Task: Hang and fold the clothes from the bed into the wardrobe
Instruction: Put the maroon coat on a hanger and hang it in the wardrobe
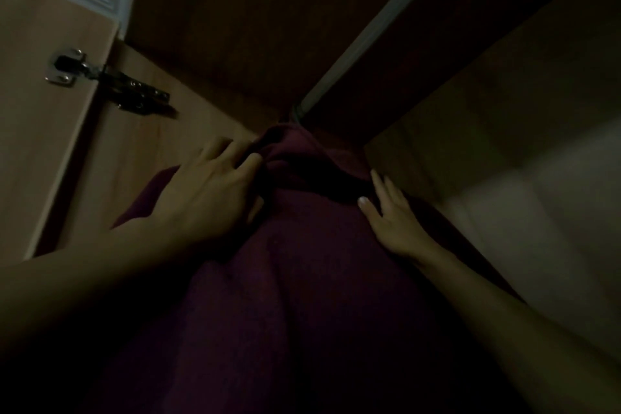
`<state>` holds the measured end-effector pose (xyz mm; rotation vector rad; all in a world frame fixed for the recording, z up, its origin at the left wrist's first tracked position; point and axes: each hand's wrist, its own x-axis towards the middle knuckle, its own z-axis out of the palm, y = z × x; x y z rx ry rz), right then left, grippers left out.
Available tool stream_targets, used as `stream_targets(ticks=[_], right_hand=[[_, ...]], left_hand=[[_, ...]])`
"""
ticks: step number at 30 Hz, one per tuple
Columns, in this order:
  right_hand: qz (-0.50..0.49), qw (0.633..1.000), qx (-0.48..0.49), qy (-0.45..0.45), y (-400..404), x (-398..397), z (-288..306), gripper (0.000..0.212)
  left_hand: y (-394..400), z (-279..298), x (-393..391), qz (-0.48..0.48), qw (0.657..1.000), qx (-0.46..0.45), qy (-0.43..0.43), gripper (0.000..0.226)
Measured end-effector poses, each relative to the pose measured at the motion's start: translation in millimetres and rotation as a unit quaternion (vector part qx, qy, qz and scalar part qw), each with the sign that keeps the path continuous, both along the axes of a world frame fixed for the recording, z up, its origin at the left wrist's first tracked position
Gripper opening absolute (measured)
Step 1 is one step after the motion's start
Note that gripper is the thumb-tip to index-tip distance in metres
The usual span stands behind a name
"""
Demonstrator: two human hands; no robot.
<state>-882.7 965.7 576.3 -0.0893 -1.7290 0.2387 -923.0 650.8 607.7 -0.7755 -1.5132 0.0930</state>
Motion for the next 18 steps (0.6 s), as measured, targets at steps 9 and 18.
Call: stream_targets(ticks=[9, 18], right_hand=[[-0.043, 0.998, 0.006, -0.036, -5.7, -8.1, -44.4, 0.079], [0.017, 0.994, 0.001, -0.109, -13.1, -28.8, -118.2, 0.089]], left_hand=[[-10.1, -38.2, -5.5, 0.082, 0.996, -0.043, 0.012, 0.094], [-15.9, -81.9, -15.5, 0.080, 0.996, -0.036, -0.027, 0.096]])
